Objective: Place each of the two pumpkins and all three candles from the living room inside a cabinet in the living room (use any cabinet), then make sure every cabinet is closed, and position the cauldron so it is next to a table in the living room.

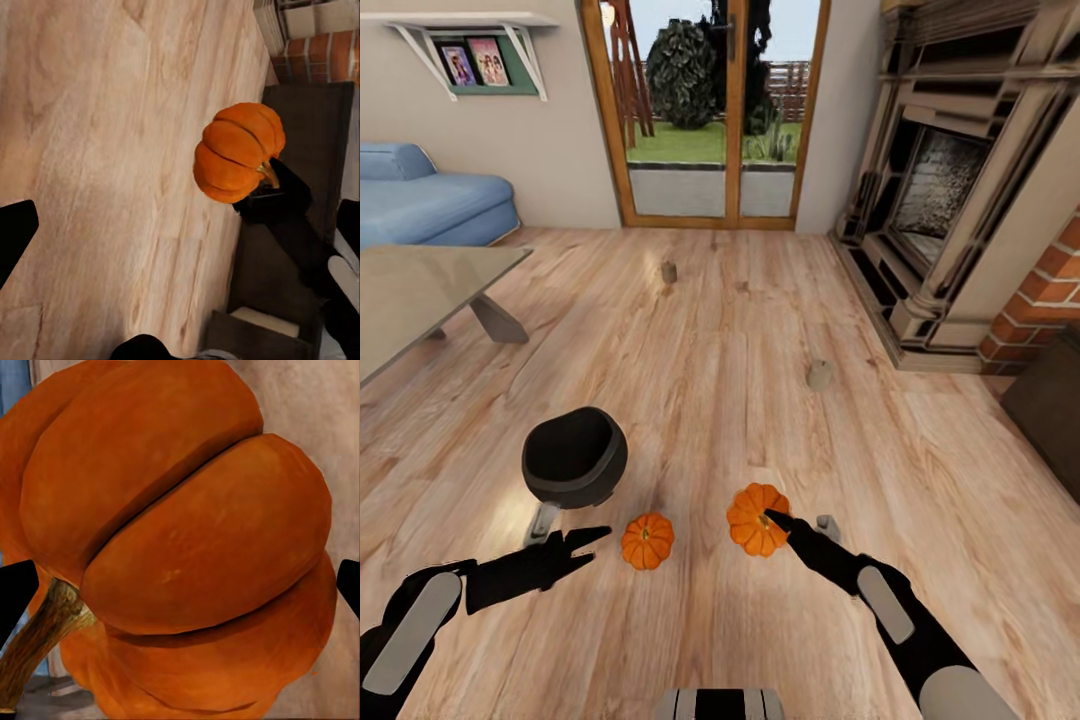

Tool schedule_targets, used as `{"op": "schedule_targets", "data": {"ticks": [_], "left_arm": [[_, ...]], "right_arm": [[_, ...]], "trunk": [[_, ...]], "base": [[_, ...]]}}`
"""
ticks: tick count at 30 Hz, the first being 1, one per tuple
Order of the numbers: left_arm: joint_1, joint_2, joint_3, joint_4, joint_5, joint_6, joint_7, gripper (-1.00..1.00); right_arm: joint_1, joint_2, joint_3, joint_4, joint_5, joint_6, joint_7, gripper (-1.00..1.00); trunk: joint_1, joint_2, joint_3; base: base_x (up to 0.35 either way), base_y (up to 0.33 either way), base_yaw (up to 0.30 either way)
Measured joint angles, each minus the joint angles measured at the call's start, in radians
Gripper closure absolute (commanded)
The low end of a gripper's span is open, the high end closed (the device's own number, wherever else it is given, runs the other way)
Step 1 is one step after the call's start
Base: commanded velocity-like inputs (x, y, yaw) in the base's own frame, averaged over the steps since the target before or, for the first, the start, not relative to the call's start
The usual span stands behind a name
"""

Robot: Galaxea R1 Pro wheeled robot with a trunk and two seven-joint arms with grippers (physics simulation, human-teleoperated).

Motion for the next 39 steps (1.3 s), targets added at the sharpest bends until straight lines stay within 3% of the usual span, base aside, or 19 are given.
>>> {"op": "schedule_targets", "data": {"ticks": [3,7,18,20,25,39], "left_arm": [[-0.002,-0.001,0.001,0.067,-0.012,-0.005,-0.059,-1.00],[-0.009,0.000,0.001,0.115,-0.013,-0.013,-0.076,-1.00],[-0.012,0.001,0.002,0.120,-0.003,-0.029,-0.098,-1.00],[-0.013,0.004,0.002,0.120,-0.007,-0.030,-0.143,-1.00],[-0.017,0.042,0.002,0.125,-0.009,-0.030,-0.214,-1.00],[-0.029,0.042,0.001,0.127,-0.011,-0.030,-0.227,-1.00]], "right_arm": [[0.001,0.000,0.000,-0.082,-0.007,0.053,-0.003,1.00],[0.001,-0.001,-0.020,-0.108,-0.013,0.066,-0.002,1.00],[0.002,-0.023,-0.085,-0.116,-0.047,0.079,0.001,1.00],[0.002,-0.023,-0.087,-0.114,-0.047,0.078,0.001,1.00],[0.002,-0.025,-0.088,-0.116,-0.047,0.077,0.001,1.00],[0.002,-0.023,-0.087,-0.117,-0.047,0.072,0.001,1.00]], "trunk": [[0.001,-0.001,-0.012],[0.003,-0.002,-0.027],[0.008,-0.004,-0.070],[0.009,-0.005,-0.077],[0.011,-0.006,-0.097],[0.018,-0.009,-0.151]], "base": [[0.000,0.000,0.000],[0.000,0.000,0.000],[0.000,0.000,0.000],[0.000,0.000,0.000],[0.000,0.000,0.000],[0.000,0.000,0.000]]}}
